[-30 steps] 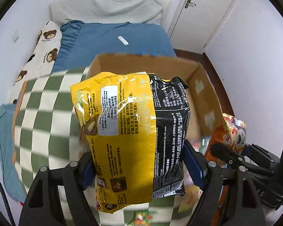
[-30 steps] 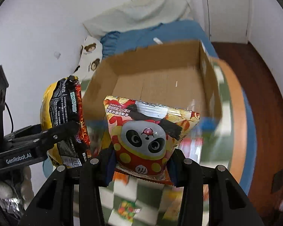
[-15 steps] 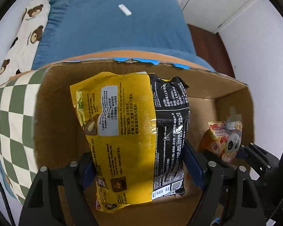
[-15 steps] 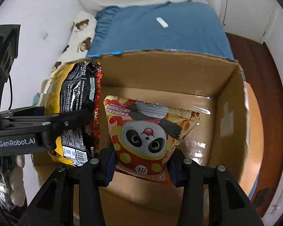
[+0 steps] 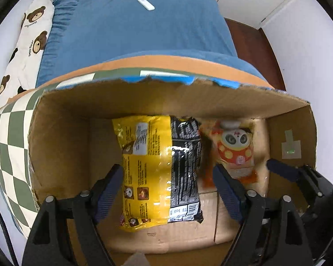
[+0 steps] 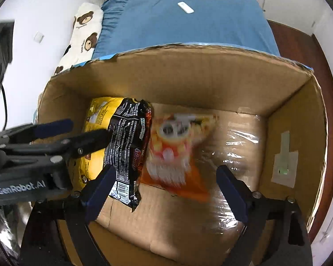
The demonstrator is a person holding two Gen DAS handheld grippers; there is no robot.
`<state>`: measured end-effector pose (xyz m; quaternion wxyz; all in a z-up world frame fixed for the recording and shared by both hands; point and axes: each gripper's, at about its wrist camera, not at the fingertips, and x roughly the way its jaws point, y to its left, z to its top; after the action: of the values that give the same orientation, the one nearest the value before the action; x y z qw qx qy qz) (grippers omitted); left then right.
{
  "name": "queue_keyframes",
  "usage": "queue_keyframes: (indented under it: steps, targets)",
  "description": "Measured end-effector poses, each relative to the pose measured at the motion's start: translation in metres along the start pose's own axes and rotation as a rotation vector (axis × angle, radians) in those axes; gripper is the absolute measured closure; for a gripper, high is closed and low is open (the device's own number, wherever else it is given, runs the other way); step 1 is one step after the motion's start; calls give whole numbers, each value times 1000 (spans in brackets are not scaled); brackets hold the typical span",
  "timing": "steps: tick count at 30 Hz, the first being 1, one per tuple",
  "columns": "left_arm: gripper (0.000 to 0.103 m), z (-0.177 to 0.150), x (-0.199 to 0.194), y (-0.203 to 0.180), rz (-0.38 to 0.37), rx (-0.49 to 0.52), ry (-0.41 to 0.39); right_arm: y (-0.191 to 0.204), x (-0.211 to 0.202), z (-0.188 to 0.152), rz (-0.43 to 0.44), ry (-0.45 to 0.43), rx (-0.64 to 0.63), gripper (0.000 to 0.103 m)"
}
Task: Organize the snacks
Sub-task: 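Carry both bags into the cardboard box and open both tools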
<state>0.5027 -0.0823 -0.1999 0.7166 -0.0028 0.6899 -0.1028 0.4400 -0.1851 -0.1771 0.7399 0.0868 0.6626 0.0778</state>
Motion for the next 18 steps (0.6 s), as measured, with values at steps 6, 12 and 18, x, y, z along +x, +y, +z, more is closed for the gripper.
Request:
queue_keyframes:
  steps: [6,12,18]
  targets:
    - [20,-18,-6,11,19,-21,-32,6,-7,-15,-41,-8,26,7]
    - [20,-41,-21,19,41,-33,-83,14,-13,-32,-93,-17,38,7]
    - [20,-65,-43,24,53,-44,-148,21,-26,-50,-101,-45,53,7]
